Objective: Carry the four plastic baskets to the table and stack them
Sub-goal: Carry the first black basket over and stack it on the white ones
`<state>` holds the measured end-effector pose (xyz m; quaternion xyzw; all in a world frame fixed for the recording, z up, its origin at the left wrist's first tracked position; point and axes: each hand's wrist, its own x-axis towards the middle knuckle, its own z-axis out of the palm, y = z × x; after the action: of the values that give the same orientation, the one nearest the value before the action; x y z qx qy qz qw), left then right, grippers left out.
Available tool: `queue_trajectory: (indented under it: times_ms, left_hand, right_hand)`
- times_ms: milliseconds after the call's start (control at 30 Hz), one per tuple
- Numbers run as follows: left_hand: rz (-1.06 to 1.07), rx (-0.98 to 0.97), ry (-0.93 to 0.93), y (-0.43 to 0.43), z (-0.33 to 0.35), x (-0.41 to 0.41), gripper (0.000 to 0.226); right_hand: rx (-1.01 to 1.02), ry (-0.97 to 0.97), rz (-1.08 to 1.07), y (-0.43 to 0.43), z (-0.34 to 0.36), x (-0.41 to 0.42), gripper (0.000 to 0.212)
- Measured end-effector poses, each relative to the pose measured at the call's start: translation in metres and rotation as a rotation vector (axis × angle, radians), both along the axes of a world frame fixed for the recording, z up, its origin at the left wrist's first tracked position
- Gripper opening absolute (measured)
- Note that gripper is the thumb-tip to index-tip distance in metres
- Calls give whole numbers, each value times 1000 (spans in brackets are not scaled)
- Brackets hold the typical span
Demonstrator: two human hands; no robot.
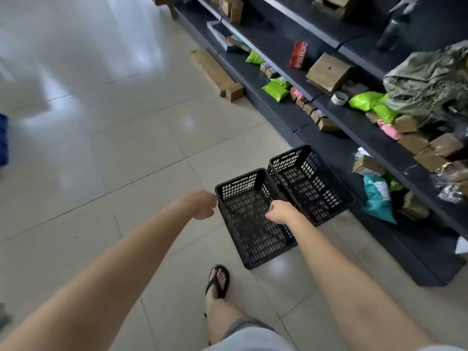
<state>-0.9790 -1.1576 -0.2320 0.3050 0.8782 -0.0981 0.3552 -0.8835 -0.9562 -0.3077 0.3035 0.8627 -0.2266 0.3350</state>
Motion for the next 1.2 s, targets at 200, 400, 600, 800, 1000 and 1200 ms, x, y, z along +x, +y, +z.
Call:
queue_trajectory:
  times_ms: [200, 400, 600, 800, 1000, 1200]
  left_hand:
    - [-203, -72, 13, 33, -8, -81, 37]
    - [-423, -117, 41, 87, -19, -159, 36]
    - [-642, -118, -26, 160, -65, -221, 36]
    - [-829, -144, -100, 223, -137, -258, 33]
    - [-897, -177, -85, 257, -267, -281, 41]
    - [-953, -281, 138, 274, -401, -291, 49]
  right_hand:
    - [-31, -16, -195, 24, -13, -39, 31]
    - [-22, -27, -416, 53, -28, -57, 29]
    - [-26, -32, -653, 81, -60, -61, 16]
    - [-13, -45, -950, 72, -99, -62, 30]
    - [-50, -160, -1130, 54, -204, -47, 25]
    - [-7, -233, -1251, 35, -310, -20, 52]
